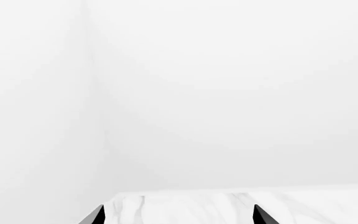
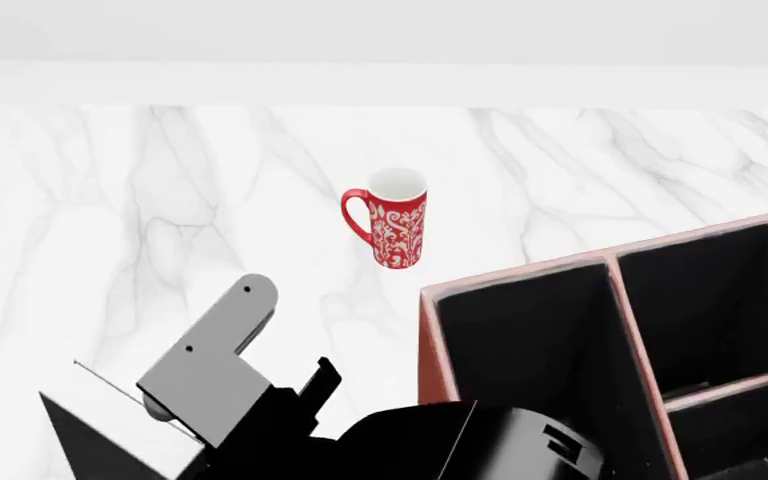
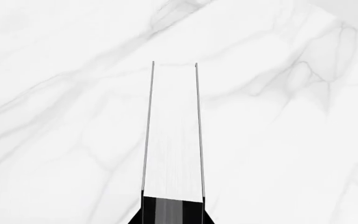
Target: Pick up the book and place it in the left compartment of the caddy.
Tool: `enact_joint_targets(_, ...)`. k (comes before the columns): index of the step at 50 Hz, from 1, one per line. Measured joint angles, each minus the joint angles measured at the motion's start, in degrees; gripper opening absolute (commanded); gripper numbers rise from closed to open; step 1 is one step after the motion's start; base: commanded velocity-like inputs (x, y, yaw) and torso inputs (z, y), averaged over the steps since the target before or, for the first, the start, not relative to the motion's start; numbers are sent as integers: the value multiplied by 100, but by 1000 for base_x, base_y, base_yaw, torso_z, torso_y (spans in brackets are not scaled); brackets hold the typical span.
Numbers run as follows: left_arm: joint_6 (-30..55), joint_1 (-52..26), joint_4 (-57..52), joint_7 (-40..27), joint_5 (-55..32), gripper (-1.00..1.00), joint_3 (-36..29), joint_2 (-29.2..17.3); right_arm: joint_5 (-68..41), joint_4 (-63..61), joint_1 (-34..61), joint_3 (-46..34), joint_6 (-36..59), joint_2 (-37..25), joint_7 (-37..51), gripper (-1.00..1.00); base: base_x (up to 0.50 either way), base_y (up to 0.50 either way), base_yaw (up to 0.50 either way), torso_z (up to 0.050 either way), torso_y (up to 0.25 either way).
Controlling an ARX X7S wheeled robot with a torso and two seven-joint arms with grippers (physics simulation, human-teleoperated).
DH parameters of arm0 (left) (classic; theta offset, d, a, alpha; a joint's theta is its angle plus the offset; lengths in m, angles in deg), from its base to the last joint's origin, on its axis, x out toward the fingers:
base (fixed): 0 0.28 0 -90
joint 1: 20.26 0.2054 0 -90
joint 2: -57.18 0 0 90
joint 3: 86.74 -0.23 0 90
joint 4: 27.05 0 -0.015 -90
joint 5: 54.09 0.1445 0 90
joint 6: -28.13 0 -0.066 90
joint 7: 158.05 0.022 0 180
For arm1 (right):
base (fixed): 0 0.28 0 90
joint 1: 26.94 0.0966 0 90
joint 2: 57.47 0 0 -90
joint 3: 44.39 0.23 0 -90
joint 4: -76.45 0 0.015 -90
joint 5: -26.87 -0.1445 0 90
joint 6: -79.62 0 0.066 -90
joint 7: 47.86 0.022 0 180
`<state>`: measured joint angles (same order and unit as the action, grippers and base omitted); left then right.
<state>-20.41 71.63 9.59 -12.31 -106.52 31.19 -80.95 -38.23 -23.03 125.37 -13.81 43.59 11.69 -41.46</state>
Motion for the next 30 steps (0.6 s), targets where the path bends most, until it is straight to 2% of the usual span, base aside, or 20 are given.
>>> enact_joint_targets(30,-32,13,-19,-54,19,100,-65,-45,-2279,-978,528,937,859,-235,2269,-100,0,0,0,0,1)
